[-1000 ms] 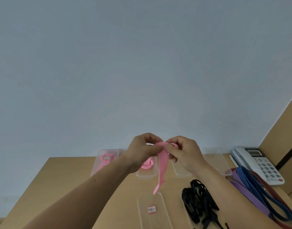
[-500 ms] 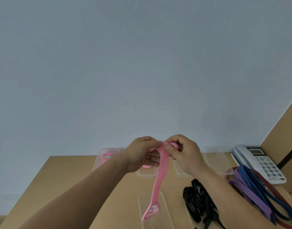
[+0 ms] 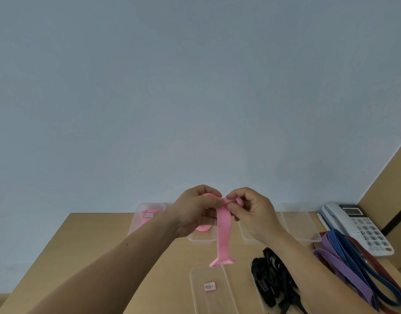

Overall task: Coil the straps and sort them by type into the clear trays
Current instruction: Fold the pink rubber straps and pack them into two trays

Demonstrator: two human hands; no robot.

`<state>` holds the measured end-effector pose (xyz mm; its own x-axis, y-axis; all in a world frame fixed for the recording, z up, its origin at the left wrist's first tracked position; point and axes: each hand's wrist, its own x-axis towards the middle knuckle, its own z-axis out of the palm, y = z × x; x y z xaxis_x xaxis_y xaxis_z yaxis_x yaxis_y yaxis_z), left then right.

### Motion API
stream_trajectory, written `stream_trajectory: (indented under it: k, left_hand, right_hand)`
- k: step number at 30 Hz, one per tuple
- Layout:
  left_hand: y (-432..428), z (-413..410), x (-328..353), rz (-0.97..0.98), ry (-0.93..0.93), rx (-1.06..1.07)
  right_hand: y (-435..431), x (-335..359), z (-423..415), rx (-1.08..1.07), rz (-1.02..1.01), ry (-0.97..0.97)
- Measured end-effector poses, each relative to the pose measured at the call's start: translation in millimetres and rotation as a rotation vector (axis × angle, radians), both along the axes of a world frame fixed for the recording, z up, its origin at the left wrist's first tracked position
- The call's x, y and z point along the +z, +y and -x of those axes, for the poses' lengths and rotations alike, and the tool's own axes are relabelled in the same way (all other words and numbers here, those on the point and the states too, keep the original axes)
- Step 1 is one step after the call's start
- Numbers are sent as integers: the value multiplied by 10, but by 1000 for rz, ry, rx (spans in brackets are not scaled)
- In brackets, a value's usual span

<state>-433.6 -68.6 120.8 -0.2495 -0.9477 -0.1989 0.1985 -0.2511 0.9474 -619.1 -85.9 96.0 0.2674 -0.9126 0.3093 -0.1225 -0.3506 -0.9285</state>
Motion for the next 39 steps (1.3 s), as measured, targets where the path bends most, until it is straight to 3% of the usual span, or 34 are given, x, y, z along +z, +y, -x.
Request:
stream_trajectory:
  k: [5,8,12,17,21,25,30,34,39]
  left_hand:
    - [-12,5,-28,155,-65,38]
    - [5,23,-61,222,-75,46]
    - [14,49,-76,168,-55,90]
    - [53,27,5,108,-105,-102]
    - [24,-18,14,69,-132,-63]
    - [43,-6,36,24,-66,-132]
    - [55,10,0,-30,13,-41]
    - [59,-8,-35,-13,32,0]
    - [29,-3,-60,127,-80,5]
  right_hand:
    - [-16,53,49,75,-169,-135]
    - [-14,92,56,65,-190,-105]
    - [3,76,55,31,-79,-6]
    - [28,57,45,-1,17,8]
    - [55,58,33,-12,109,116]
    - [75,45,23,-62,321,266]
    - [59,1,36,-65,478,326]
    - [59,-4,51,-21,371,235]
    - [53,15,119,126,-23,92]
